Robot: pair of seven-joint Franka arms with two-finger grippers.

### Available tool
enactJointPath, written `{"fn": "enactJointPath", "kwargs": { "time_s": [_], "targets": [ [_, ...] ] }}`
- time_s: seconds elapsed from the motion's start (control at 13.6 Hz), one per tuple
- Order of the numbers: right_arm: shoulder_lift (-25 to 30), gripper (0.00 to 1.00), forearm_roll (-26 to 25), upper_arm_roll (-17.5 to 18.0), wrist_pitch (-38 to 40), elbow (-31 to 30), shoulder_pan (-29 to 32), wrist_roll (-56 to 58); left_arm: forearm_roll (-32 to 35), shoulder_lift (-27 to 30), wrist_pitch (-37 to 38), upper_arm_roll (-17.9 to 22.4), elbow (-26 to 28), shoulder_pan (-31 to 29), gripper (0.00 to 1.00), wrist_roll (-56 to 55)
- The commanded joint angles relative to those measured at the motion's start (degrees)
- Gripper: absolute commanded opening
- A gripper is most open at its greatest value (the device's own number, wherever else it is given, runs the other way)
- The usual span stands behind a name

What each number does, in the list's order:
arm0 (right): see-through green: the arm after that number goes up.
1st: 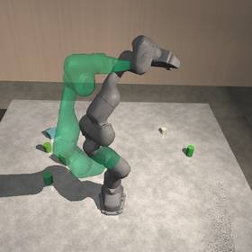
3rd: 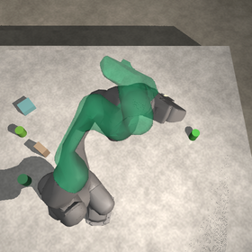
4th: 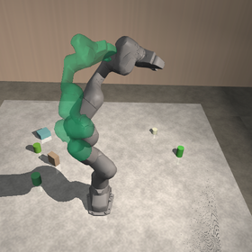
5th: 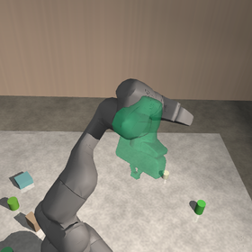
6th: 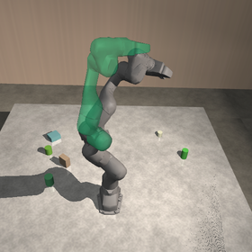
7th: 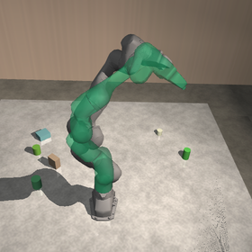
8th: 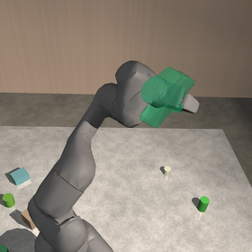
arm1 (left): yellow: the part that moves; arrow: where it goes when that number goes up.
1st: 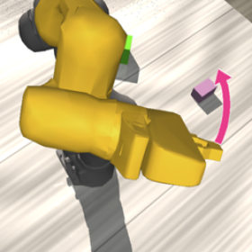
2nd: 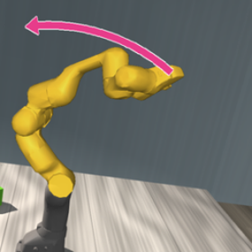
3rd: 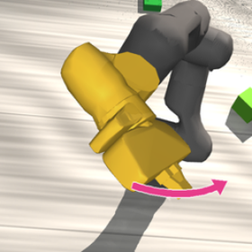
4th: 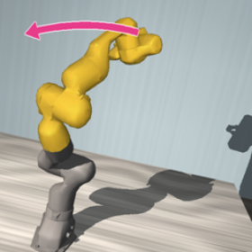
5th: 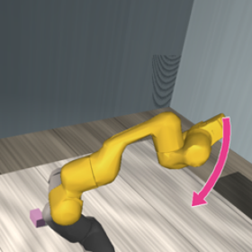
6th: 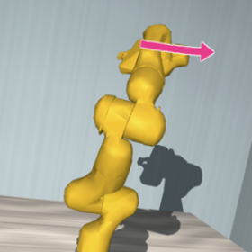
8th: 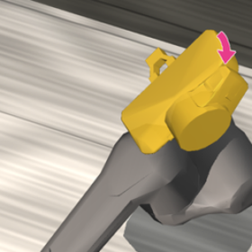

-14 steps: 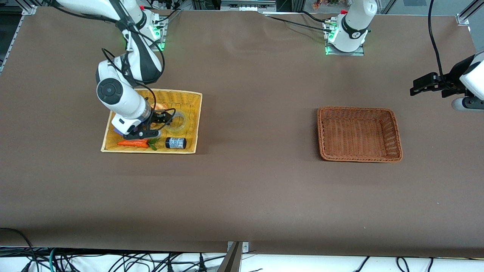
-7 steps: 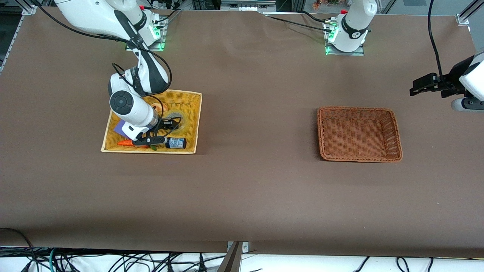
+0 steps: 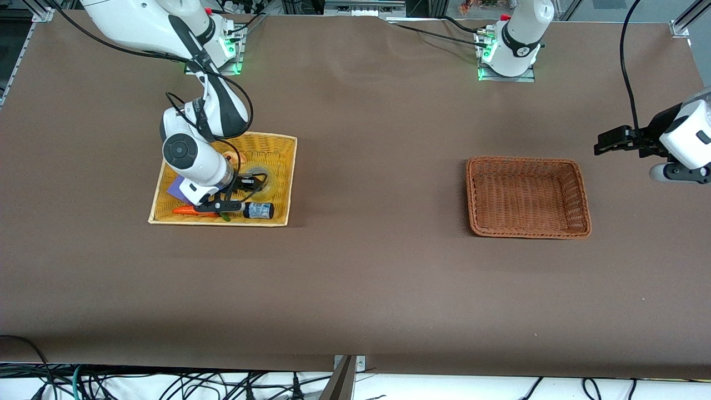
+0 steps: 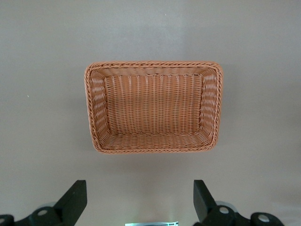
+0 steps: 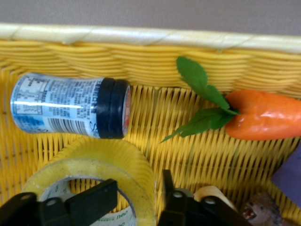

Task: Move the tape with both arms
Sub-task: 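Grasp the tape roll with the right gripper while the left gripper approaches the basket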

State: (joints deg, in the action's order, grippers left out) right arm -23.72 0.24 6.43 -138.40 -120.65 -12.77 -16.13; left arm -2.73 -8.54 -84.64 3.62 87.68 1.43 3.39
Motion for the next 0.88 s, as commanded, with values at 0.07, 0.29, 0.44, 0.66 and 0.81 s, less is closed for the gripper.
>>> {"fn": "enactJointPath", "kwargs": {
  "time_s": [0.07,0.29,0.44,0.66,0.81],
  "targets": [
    [-0.10,0.77,0.02,1.48,0.67,-1.08,0.29,-2.24,0.89,-2.35,-2.72,-0.20,0.82,-0.12,1.00,-0.40],
    [-0.18,0.74,0.02,1.48,0.58,-1.78,0.29,-2.15,0.80,-3.68,-3.51,-0.20,0.91,-0.12,1.00,-0.40],
    [-0.18,0.25,0.02,1.48,0.67,-1.61,0.29,-1.63,0.89,-3.76,-5.96,-0.20,3.09,-0.12,1.00,-0.40],
    [-0.01,0.00,0.02,1.48,1.11,-1.08,0.29,-1.36,0.89,-4.46,-12.20,-0.28,7.14,-0.12,1.00,-0.40],
    [0.25,0.00,0.02,1.48,1.11,-0.99,0.29,-1.19,0.80,-5.78,-15.02,-0.28,8.29,-0.12,1.00,-0.31]
  ]
}}
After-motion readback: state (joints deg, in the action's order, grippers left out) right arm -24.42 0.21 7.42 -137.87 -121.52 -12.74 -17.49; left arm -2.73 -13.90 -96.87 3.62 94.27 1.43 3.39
